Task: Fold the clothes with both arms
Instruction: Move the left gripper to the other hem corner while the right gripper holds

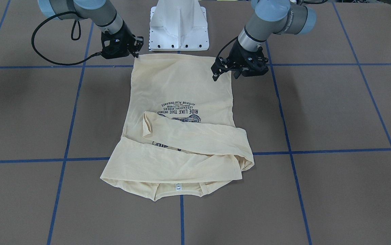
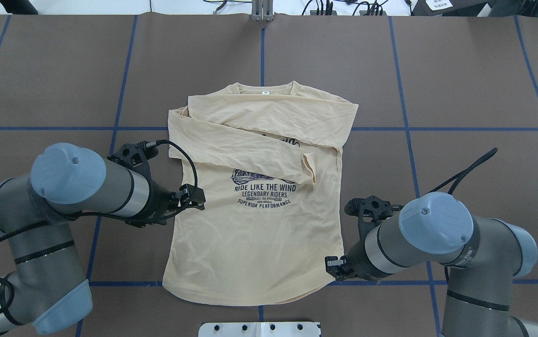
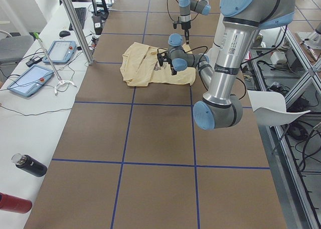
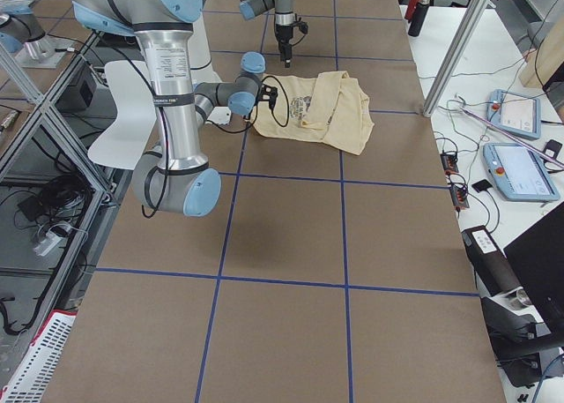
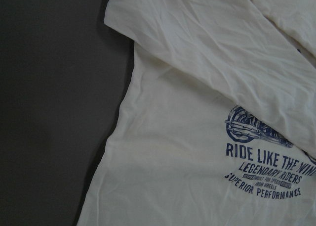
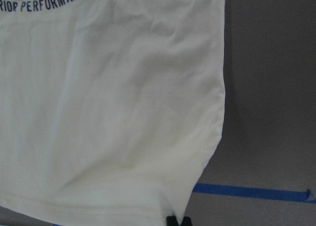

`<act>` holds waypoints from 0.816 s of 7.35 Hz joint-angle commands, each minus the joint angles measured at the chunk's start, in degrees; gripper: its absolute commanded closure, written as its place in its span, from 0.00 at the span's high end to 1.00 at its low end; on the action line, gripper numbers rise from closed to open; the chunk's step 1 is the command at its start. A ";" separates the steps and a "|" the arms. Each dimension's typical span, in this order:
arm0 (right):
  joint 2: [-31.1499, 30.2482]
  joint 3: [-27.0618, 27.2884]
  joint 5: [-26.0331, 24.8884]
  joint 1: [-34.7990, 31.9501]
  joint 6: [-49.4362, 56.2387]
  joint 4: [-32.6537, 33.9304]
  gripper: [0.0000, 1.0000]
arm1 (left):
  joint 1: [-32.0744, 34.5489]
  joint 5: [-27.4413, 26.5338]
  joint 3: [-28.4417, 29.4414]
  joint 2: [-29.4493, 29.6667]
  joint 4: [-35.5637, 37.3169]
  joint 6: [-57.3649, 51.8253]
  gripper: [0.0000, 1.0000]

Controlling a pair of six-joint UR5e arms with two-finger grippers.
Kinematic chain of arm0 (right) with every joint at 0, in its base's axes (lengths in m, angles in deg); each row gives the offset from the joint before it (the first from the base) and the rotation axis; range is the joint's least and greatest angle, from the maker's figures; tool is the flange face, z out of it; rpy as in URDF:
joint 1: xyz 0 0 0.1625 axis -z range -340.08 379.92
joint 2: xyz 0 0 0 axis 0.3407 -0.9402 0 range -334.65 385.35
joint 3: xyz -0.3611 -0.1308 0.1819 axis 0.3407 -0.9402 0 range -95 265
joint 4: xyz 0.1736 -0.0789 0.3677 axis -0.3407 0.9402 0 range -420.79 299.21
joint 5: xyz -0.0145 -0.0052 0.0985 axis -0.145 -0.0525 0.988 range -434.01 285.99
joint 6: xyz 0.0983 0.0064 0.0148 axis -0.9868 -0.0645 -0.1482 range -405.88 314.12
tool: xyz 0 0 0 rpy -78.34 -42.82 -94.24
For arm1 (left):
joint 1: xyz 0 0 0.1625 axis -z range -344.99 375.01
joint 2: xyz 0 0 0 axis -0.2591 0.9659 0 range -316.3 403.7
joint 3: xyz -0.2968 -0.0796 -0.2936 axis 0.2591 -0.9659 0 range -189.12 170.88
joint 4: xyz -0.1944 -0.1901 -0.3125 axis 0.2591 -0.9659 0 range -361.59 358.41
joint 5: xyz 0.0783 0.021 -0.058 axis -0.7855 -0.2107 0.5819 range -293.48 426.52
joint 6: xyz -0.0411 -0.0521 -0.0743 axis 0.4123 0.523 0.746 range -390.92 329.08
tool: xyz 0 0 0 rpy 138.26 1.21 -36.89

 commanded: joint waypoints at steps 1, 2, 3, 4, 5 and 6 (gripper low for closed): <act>0.03 -0.44 -0.03 -0.26 0.18 -0.09 0.00 | -5.70 -4.13 -0.65 -3.13 2.17 0.41 0.99; 0.12 -0.45 -0.03 -0.26 0.18 -0.09 0.00 | -7.11 -4.41 -0.65 -5.06 2.17 0.32 0.99; 0.12 -0.45 -0.12 -0.17 0.09 -0.09 0.00 | -8.17 -4.67 -0.56 -5.61 2.17 0.32 0.99; 0.21 -0.45 -0.12 -0.17 0.09 -0.09 0.00 | -9.57 -4.68 -0.39 -6.13 2.17 0.32 0.99; 0.21 -0.45 -0.21 -0.17 0.09 -0.09 0.00 | -9.76 -4.59 -0.39 -5.96 2.17 0.41 0.96; 0.12 -0.45 -0.21 -0.26 0.09 -0.09 0.00 | -10.20 -4.50 -0.39 -5.88 2.26 0.41 0.90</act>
